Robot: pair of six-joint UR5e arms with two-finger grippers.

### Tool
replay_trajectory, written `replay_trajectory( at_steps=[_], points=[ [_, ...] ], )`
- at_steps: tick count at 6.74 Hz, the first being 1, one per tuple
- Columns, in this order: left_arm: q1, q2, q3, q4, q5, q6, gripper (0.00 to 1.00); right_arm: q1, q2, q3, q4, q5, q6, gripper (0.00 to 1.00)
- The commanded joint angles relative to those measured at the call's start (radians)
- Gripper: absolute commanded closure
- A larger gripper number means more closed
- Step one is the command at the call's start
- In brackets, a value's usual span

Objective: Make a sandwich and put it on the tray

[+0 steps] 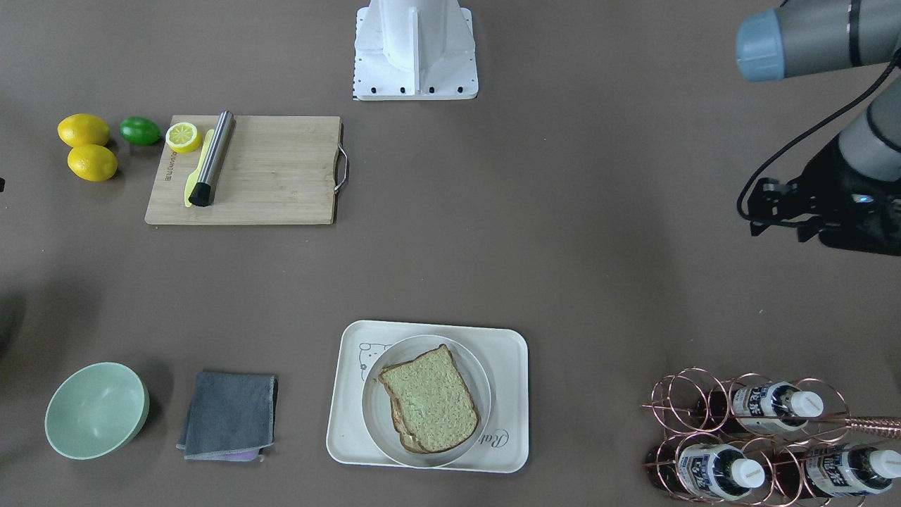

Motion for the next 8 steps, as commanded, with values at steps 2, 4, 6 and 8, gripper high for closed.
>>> replay_trajectory(
  at_steps=[2, 4, 6, 8],
  points=[
    [-0.158, 0.196, -0.08, 0.006, -0.009, 0.241, 0.04, 0.049, -0.032, -0.041, 0.0, -0.001, -0.069, 0.0],
    [-0.262, 0.316, -0.09, -0.006, -0.012, 0.405, 0.03, 0.097, -0.037, -0.049, -0.035, -0.007, -0.117, 0.0],
    [-0.342, 0.371, -0.074, -0.005, -0.011, 0.532, 0.03, 0.19, -0.049, -0.046, -0.092, -0.009, -0.246, 0.0],
    [-0.344, 0.378, -0.036, -0.005, -0.012, 0.534, 0.03, 0.221, -0.049, -0.048, -0.144, -0.039, -0.31, 0.0]
  ],
)
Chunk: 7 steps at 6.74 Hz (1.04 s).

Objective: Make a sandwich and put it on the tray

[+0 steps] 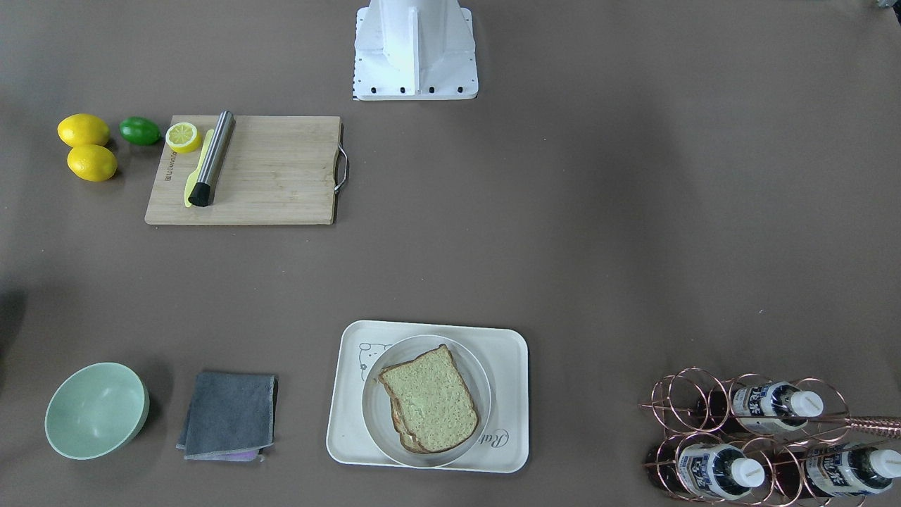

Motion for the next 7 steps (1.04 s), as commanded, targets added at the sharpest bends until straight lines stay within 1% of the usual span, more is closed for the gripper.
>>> replay_trajectory(
  at_steps=[1, 2, 3, 4, 5, 6, 7],
  points=[
    [-0.011, 0.006, 0.046, -0.002, 0.0, 0.01, 0.03, 0.021, -0.003, 0.003, -0.022, -0.029, -0.037, 0.0],
    [-0.011, 0.006, 0.072, -0.003, -0.001, 0.009, 0.03, 0.021, -0.005, 0.001, -0.024, -0.033, -0.037, 0.0],
    [-0.014, 0.006, 0.023, 0.003, -0.029, -0.072, 0.03, 0.021, -0.014, 0.003, -0.023, -0.033, -0.037, 0.0],
    [-0.013, 0.006, 0.059, -0.003, -0.026, -0.114, 0.03, 0.024, -0.02, 0.007, -0.022, -0.033, -0.037, 0.0],
    [-0.017, 0.006, 0.049, -0.016, -0.024, -0.11, 0.03, 0.024, -0.02, 0.004, -0.022, -0.033, -0.036, 0.0],
    [-0.017, 0.038, 0.038, -0.046, -0.024, -0.075, 0.03, 0.027, -0.034, 0.012, -0.022, -0.032, -0.036, 0.0],
    [-0.017, 0.088, 0.028, -0.113, -0.024, -0.032, 0.03, 0.03, -0.034, 0.019, -0.022, -0.029, -0.036, 0.0]
  ],
)
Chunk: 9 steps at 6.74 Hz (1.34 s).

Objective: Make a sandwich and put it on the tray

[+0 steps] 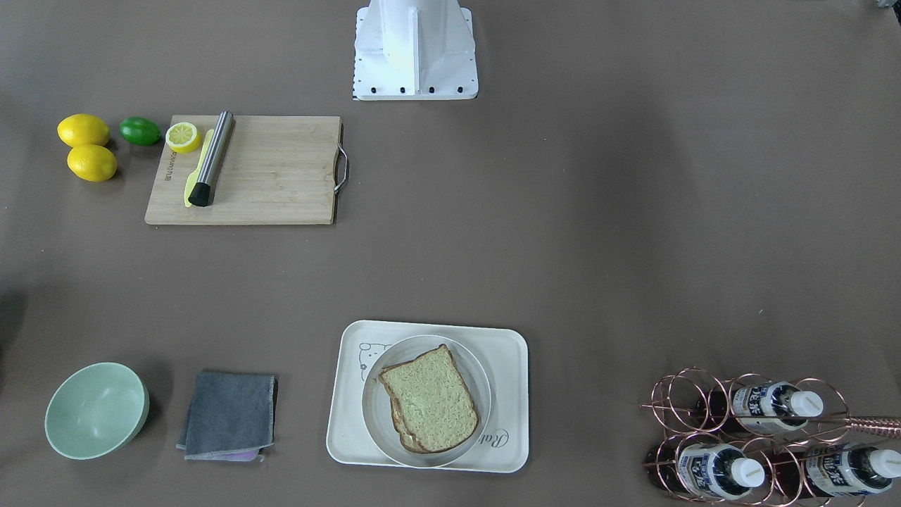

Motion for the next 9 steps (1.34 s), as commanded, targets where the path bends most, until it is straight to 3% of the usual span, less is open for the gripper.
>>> replay_trajectory(
  at_steps=[1, 5, 6, 9],
  points=[
    [-0.001, 0.072, -0.011, -0.104, 0.0, 0.039, 0.03, 0.002, 0.0, 0.003, 0.002, -0.002, 0.0, 0.0],
    [-0.004, 0.079, -0.054, -0.097, -0.005, 0.033, 0.03, 0.002, -0.001, 0.017, 0.003, -0.009, -0.001, 0.0],
    [-0.002, 0.077, -0.05, -0.092, -0.006, 0.028, 0.03, 0.002, 0.0, 0.025, 0.002, -0.075, -0.001, 0.0],
    [-0.004, 0.073, -0.062, -0.051, -0.008, 0.025, 0.03, 0.002, -0.003, 0.019, -0.005, -0.079, -0.001, 0.0]
  ],
)
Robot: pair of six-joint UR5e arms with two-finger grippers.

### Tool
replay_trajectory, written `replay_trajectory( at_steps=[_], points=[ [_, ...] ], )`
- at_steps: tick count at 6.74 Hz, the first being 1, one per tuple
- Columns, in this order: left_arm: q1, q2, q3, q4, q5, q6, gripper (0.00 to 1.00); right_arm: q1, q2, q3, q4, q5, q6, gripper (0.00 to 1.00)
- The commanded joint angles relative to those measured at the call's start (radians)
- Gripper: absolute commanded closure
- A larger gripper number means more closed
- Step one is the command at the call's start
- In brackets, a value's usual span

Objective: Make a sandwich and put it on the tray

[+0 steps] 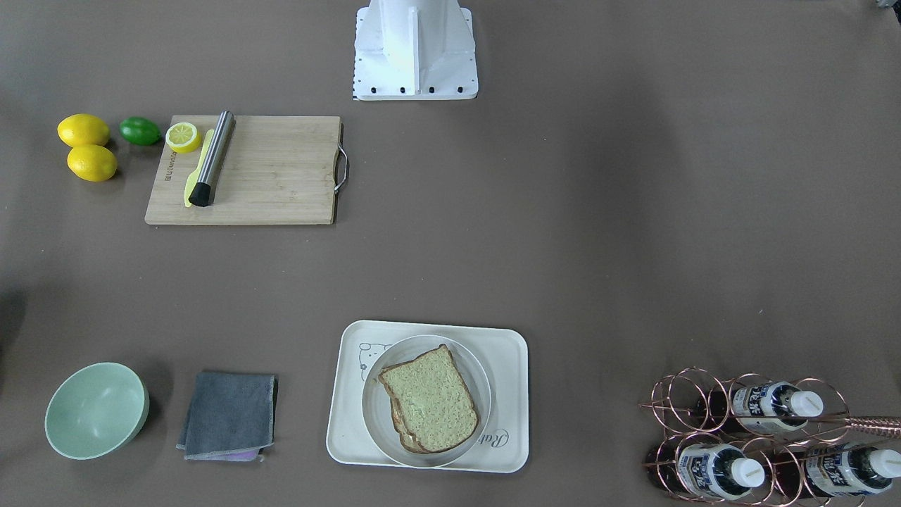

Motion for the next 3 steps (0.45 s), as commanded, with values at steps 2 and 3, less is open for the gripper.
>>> replay_trajectory(
  at_steps=[2, 3],
  points=[
    [0.001, 0.0, -0.005, 0.015, -0.002, -0.001, 0.03, -0.008, 0.001, 0.004, -0.046, 0.005, -0.005, 0.0],
    [0.001, 0.003, -0.002, 0.015, 0.0, -0.003, 0.03, -0.008, 0.001, -0.001, -0.047, 0.008, -0.03, 0.0]
  ],
)
